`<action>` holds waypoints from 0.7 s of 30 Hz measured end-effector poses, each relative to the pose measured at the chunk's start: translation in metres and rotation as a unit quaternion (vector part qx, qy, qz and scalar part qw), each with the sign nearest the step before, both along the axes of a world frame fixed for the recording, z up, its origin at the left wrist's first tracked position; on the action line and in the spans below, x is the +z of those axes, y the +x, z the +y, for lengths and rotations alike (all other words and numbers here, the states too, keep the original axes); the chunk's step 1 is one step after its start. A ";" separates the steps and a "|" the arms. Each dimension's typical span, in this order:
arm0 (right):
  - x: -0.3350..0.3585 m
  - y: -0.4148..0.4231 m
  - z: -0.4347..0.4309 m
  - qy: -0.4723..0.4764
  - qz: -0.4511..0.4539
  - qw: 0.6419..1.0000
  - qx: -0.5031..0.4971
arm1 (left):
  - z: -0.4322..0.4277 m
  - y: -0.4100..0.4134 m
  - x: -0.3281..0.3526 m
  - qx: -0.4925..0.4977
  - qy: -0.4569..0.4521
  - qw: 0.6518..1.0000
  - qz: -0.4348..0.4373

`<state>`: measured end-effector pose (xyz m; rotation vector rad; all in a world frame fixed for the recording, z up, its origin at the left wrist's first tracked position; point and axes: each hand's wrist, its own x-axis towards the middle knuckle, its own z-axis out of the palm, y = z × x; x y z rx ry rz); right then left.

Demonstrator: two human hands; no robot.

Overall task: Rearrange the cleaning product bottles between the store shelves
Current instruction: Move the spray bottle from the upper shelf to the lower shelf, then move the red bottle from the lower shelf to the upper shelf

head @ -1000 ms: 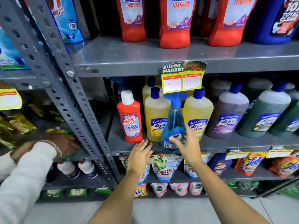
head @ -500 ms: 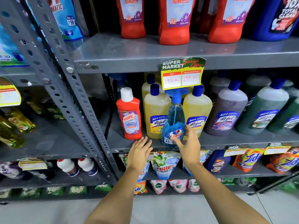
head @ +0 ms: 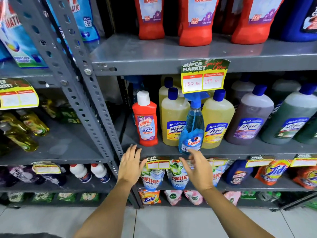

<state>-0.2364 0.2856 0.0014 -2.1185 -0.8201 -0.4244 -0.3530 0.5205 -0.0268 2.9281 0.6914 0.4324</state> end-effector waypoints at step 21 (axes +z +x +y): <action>0.144 0.027 0.169 -0.048 0.154 0.980 0.116 | 0.002 0.006 -0.012 -0.006 -0.035 0.999 -0.020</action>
